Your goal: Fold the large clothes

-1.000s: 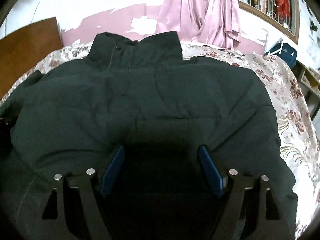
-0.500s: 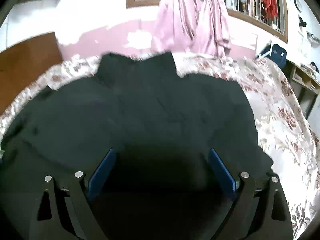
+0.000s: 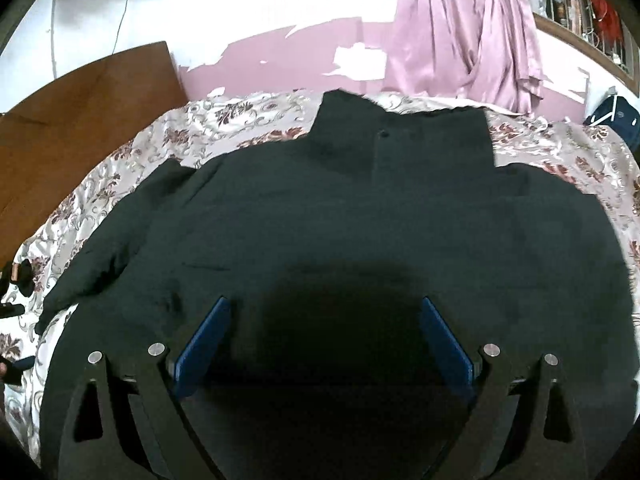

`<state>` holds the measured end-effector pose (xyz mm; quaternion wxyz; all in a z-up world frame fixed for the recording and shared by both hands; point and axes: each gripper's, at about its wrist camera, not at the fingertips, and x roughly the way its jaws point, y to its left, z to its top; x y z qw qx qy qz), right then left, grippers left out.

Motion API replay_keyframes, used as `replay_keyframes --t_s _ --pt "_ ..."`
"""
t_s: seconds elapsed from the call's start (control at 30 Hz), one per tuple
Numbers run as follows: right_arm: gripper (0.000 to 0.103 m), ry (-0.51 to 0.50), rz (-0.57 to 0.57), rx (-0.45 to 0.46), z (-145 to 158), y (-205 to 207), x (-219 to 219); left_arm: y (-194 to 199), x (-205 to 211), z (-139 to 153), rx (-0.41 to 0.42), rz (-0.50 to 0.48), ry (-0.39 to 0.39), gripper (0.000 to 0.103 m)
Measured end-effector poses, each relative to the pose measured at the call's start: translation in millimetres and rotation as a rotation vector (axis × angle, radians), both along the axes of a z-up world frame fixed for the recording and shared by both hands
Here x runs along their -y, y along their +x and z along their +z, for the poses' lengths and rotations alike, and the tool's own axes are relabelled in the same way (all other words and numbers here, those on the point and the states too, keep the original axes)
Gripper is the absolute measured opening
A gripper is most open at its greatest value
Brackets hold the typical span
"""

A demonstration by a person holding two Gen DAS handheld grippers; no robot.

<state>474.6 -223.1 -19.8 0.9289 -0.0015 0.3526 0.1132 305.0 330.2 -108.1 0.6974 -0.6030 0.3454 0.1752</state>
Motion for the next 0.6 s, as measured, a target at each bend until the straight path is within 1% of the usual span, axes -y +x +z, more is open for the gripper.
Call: replay_keyframes --t_s 0.13,0.2,0.3,0.37,0.4,0.47,0.53,0.57,0.6 --pt "0.094 -0.046 -0.025 -0.03 -20 7 -17 11 -12 -17 0.029 0.04 -0.038 0.099" --pt "0.098 -0.069 -0.026 -0.046 -28 9 -21 17 -17 -26 0.025 0.056 -0.06 0.099" --pt "0.1 -0.084 -0.029 -0.038 -35 8 -24 30 -17 -42 0.031 0.106 -0.113 0.098" --pt "0.1 -0.094 -0.031 -0.021 -37 4 -24 31 -17 -47 0.045 0.138 -0.121 0.098" --pt "0.1 -0.095 -0.03 -0.019 -37 4 -24 32 -17 -48 0.056 0.155 -0.109 0.095" --pt "0.1 -0.086 -0.028 -0.014 -38 3 -23 34 -19 -48 0.079 0.176 -0.091 0.077" --pt "0.1 -0.078 -0.027 -0.011 -39 3 -21 35 -21 -44 0.098 0.176 -0.069 0.035" --pt "0.1 -0.079 -0.027 -0.009 -39 3 -21 34 -23 -42 0.098 0.174 -0.047 0.026" --pt "0.1 -0.081 -0.026 -0.008 -39 4 -21 34 -25 -38 0.106 0.173 -0.012 0.012"
